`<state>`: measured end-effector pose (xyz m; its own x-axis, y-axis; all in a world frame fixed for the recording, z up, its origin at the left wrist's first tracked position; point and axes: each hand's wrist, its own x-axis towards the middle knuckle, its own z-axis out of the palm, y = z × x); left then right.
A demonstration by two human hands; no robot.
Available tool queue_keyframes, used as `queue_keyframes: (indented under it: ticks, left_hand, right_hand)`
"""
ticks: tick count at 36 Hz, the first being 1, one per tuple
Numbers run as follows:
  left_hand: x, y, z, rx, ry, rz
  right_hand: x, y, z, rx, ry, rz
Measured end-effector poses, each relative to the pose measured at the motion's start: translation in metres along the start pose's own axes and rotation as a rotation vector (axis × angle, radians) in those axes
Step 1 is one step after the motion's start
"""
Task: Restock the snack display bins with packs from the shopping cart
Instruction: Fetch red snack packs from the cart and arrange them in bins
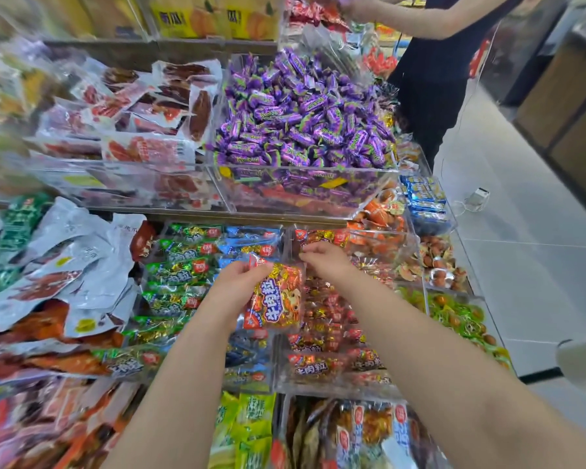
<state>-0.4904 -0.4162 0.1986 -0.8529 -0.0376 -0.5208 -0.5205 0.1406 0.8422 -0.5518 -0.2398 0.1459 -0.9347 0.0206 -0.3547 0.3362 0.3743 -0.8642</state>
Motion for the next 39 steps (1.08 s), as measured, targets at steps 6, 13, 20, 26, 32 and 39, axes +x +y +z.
queue_keyframes:
  ticks: [6, 13, 20, 26, 32, 39]
  left_hand:
    - [0.002, 0.008, 0.013, 0.029, -0.021, 0.059]
    - [0.006, 0.02, 0.032, 0.462, -0.131, 0.302]
    - [0.029, 0.006, 0.03, 0.622, 0.299, 0.467]
    - [0.044, -0.029, 0.033, 1.172, 0.164, 0.257]
    - [0.051, -0.035, 0.036, 1.212, 0.162, 0.237]
    - [0.061, -0.04, 0.036, 1.237, 0.124, 0.194]
  right_hand:
    - [-0.036, 0.005, -0.026, 0.109, -0.025, -0.082]
    - [-0.06, 0.007, -0.049, -0.205, -0.219, -0.262]
    - [-0.053, 0.022, -0.068, -0.097, 0.008, -0.086]
    - [-0.027, 0.025, -0.04, -0.045, 0.206, 0.054]
    - [-0.002, 0.039, 0.001, -0.288, 0.293, 0.131]
    - [0.004, 0.05, 0.004, -0.035, 0.365, -0.045]
